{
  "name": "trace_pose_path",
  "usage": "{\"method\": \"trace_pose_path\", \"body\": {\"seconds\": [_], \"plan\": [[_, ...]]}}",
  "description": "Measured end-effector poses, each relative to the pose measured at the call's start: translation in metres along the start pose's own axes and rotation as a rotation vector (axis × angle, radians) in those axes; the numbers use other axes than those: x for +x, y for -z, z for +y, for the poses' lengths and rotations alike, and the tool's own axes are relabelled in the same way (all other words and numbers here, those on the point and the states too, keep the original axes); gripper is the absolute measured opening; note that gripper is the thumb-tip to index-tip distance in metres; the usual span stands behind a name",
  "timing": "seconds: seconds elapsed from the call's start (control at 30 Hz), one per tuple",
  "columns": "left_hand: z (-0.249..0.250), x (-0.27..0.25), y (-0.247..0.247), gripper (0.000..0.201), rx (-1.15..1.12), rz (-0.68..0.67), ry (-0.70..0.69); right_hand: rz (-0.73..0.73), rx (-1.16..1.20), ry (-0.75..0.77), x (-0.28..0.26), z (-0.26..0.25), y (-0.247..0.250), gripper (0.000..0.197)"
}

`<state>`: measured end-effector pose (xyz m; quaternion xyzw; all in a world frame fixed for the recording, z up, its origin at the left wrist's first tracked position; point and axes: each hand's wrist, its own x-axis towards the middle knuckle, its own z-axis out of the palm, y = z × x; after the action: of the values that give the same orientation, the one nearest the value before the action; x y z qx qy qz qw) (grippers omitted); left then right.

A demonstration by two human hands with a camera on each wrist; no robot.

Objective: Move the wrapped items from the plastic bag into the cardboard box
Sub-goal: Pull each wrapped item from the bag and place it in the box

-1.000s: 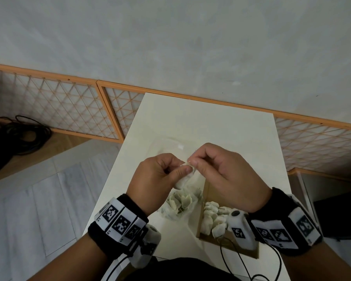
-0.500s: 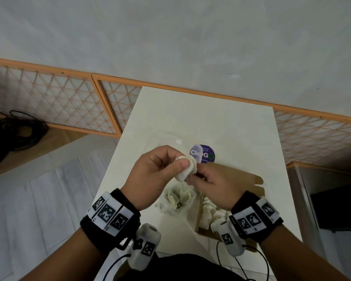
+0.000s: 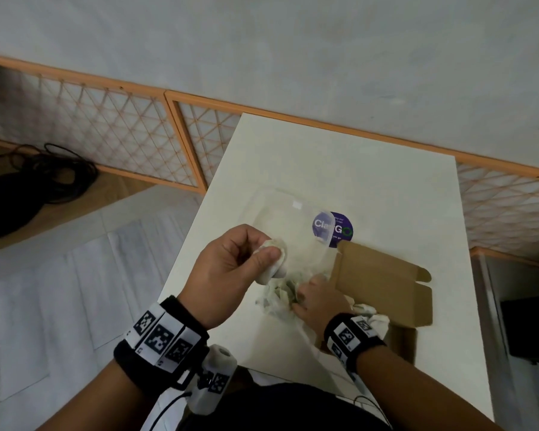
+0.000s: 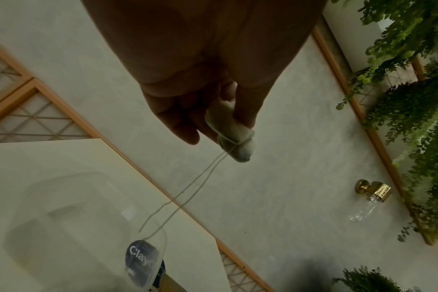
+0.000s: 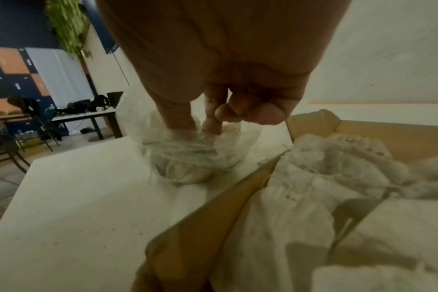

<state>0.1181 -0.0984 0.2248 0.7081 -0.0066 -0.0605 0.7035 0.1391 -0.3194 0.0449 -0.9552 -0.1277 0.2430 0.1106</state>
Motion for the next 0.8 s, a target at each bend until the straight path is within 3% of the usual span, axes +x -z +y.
{"method": "trace_pose_path", "body": {"seconds": [0.17,0.27,0.33,0.37,0.47,0.57,0.67,0.8], "plan": [[-0.004,-0.002,0.003,0.015,0.015,-0.013,0.013,0.121,0.131,-0.041,-0.007,0.001,0.009,0.023],[-0.009,-0.002,0.002,0.012,0.034,-0.046,0.032,0.210,0.286,0.009,-0.022,0.005,0.036,0.014],[-0.010,-0.002,-0.001,0.004,0.008,-0.063,0.075,0.289,0.445,0.046,-0.034,0.005,0.057,0.012],[-0.011,-0.001,-0.003,0.011,0.006,-0.070,0.097,0.310,0.563,0.052,-0.040,0.004,0.067,0.014],[-0.013,0.001,-0.009,0.009,0.103,-0.149,0.134,0.277,0.856,0.079,-0.059,-0.002,0.097,0.011],[-0.022,0.005,-0.014,0.009,0.283,-0.276,0.145,0.354,0.896,0.123,-0.078,-0.005,0.125,0.013],[-0.027,0.007,-0.020,0.002,0.504,-0.347,0.036,0.421,0.912,0.143,-0.099,-0.011,0.151,0.011],[-0.016,0.013,-0.038,0.005,0.534,-0.430,-0.040,0.456,0.893,0.159,-0.123,-0.014,0.180,0.010]]}}
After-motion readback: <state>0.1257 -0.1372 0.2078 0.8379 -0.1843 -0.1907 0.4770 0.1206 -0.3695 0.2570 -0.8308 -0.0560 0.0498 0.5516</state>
